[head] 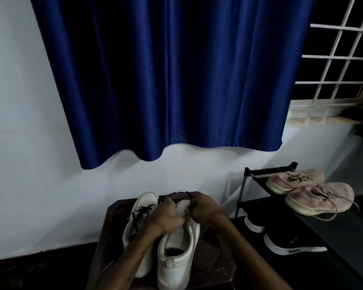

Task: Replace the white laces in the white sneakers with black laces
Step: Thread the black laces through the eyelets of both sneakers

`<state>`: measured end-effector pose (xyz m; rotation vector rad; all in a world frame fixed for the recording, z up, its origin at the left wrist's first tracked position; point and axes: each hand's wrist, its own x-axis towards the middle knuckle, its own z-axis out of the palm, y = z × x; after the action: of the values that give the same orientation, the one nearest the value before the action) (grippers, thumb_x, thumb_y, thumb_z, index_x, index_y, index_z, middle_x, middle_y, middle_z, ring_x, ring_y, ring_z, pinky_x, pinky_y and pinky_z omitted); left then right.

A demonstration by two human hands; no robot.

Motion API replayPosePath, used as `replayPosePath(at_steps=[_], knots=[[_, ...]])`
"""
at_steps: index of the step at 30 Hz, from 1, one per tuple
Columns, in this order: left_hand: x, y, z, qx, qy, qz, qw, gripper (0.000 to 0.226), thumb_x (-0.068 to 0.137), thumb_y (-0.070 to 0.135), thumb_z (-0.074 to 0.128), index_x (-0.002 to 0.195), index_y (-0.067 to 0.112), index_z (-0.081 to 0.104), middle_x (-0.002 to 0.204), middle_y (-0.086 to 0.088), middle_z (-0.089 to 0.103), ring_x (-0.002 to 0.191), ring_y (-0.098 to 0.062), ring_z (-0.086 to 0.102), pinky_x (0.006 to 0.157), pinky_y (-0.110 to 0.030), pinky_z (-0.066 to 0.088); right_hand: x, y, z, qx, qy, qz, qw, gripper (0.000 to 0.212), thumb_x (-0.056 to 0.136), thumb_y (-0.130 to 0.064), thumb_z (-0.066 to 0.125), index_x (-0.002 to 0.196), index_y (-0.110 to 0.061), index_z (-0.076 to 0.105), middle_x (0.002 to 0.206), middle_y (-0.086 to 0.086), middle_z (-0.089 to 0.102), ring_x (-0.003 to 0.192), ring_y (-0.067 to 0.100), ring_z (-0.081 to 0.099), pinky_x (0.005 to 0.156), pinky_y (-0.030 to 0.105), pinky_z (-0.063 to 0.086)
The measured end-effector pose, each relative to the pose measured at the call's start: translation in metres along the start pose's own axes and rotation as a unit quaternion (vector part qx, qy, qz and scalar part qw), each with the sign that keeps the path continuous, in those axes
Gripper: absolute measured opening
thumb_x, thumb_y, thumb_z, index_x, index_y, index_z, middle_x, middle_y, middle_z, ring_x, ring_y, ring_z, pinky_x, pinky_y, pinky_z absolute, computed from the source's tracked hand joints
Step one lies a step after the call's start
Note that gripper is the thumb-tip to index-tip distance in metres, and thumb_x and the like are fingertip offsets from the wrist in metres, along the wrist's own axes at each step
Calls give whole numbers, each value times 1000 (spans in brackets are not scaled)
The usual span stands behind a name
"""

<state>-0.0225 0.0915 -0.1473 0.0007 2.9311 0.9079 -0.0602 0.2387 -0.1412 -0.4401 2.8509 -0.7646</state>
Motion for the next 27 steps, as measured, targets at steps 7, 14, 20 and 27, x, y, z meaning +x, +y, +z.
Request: replayPosePath(at_steps=[7,14,20,27], knots=[[-13,-10,3,-45,-22,-19,999,37,59,33,47,86,11,60,92,-10,69,91,-26,66,68,-30,50,-12,-30,11,393,42,16,918,21,99,0,47,81,0,60,59,3,62,45,7,55,46,18,45],[-14,-1,-5,-90,74,-141,983,17,76,21,65,75,4,63,84,-14,70,84,-29,68,58,-29,42,-12,-2,37,355,108,49,927,15,88,-4,65,74,-7,71,57,2,64,50,10,57,52,21,48],[-13,-8,-10,-264,10,-157,952,30,55,0,68,82,-10,72,69,-13,63,65,-19,59,60,-29,43,-14,10,30,363,33,26,931,12,84,-2,71,75,-10,72,64,5,68,56,15,61,58,24,51],[-17,-10,-7,-300,18,-153,941,18,57,1,69,73,-4,73,64,-10,58,65,-16,54,61,-28,40,-22,8,36,324,78,-4,943,18,69,-8,79,80,-15,67,71,0,71,65,7,64,66,23,52]])
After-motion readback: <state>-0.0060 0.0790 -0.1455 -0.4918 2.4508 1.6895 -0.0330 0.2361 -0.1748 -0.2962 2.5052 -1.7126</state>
